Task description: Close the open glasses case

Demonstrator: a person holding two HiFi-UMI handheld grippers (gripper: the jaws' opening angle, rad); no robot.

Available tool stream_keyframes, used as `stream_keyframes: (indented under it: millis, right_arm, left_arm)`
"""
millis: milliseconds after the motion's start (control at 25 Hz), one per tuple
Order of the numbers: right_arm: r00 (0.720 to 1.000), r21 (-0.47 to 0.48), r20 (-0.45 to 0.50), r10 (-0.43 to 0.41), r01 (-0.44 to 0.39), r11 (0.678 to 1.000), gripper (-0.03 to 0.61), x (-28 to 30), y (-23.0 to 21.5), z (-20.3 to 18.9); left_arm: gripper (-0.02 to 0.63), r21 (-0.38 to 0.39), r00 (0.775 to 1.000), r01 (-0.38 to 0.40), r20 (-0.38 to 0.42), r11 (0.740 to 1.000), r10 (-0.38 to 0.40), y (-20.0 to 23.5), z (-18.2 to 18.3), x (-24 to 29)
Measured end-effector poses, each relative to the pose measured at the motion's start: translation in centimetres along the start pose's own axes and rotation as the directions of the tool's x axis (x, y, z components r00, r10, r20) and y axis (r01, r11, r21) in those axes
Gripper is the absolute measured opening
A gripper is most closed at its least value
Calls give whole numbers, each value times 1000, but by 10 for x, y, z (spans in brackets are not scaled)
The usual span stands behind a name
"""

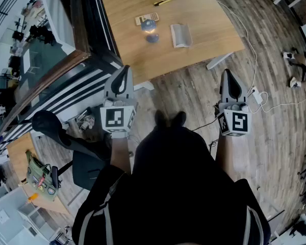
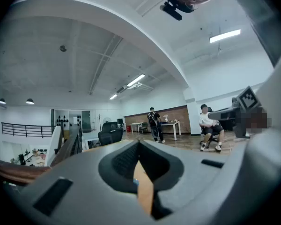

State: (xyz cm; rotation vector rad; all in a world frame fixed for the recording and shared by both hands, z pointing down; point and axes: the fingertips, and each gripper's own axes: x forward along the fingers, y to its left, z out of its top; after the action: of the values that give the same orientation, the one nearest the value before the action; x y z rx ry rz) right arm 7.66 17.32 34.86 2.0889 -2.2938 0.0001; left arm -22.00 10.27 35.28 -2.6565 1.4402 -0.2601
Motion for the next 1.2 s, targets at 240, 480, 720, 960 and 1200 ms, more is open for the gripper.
stream_keyframes:
  millis: [240, 480, 720, 960, 1200]
  right_arm:
    - [1000, -2, -9, 9, -9, 1000, 14, -4, -12, -4]
    - [1000, 4, 14, 24, -24, 1000, 14, -14, -12, 0]
    - [999, 4, 8, 35, -35, 999, 14, -20, -4, -1]
    - [999, 53, 19, 47, -48, 997, 14, -31, -17, -5]
    - [999, 84, 27, 35, -37, 996, 14, -45, -39, -11]
  left_arm:
    - [-2, 3, 1000, -20, -1, 1000, 20, -13, 4, 0]
    - [-2, 7, 1000, -28, 1, 1000, 28, -20, 6, -8]
    - [-2, 11, 1000, -26, -9, 1000, 26, -22, 3, -13]
    - [-2, 6, 999, -33, -21, 999, 33, -30, 6, -3]
    - [-2, 34, 999, -38, -25, 999, 39, -41, 14, 0]
